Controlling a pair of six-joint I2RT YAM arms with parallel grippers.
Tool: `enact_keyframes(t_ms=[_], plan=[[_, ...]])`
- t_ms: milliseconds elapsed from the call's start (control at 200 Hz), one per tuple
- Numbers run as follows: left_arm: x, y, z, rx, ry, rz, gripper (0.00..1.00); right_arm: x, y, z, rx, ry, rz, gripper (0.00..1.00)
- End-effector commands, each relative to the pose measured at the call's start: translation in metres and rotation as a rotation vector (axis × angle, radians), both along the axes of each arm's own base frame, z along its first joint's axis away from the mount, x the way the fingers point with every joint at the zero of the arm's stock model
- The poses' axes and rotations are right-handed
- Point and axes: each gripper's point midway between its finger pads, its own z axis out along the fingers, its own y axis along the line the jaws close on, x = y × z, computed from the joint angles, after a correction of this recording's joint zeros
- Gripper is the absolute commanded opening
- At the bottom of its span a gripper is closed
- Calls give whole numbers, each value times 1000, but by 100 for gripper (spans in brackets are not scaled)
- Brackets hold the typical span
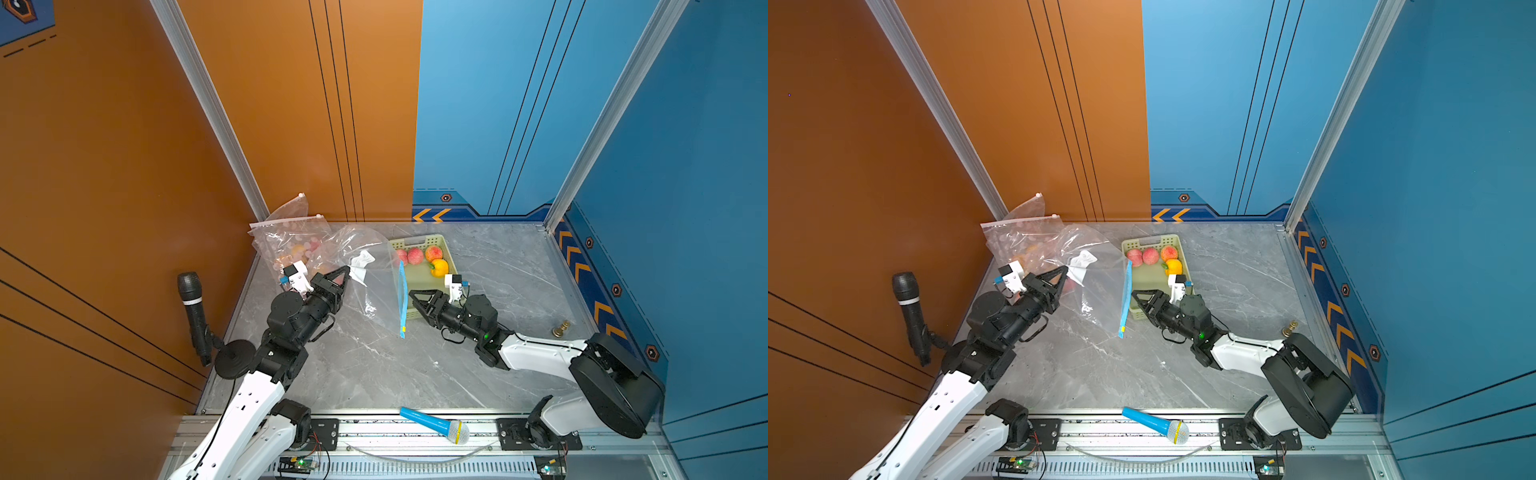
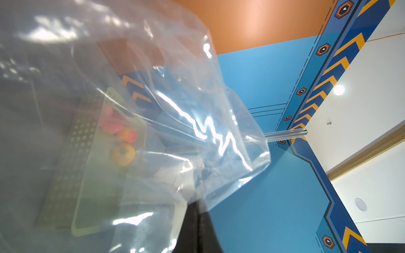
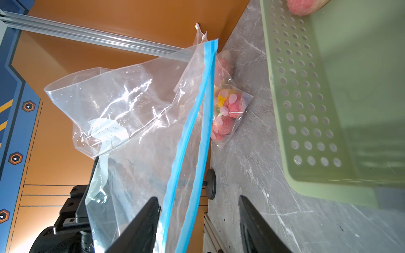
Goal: Place the peach in a zip-top bag and seal the zipper
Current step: Move the basket to the center of the board.
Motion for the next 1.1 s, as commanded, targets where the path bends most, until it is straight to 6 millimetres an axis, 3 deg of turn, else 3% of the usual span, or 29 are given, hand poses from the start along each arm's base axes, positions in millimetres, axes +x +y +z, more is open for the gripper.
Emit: enact_keyframes(t_ms=[0, 325, 576, 916, 941, 1096], plan=[[-1, 0, 25, 0, -72, 11, 0, 7, -18, -2, -30, 0, -70, 60], [0, -3, 34, -8, -98, 8, 0, 8, -16, -14, -29, 39, -68, 59], [1, -7, 41, -10, -118, 1, 0, 8, 1, -11, 29, 43, -20, 54], [0, -10, 42, -11, -123, -4, 0, 10, 13, 21, 98, -48, 28, 54], [0, -11, 41, -12, -120, -4, 0, 1, 22, 23, 102, -54, 60, 54], [0, -12, 39, -12, -119, -6, 0, -5, 33, 37, 117, -90, 110, 54]])
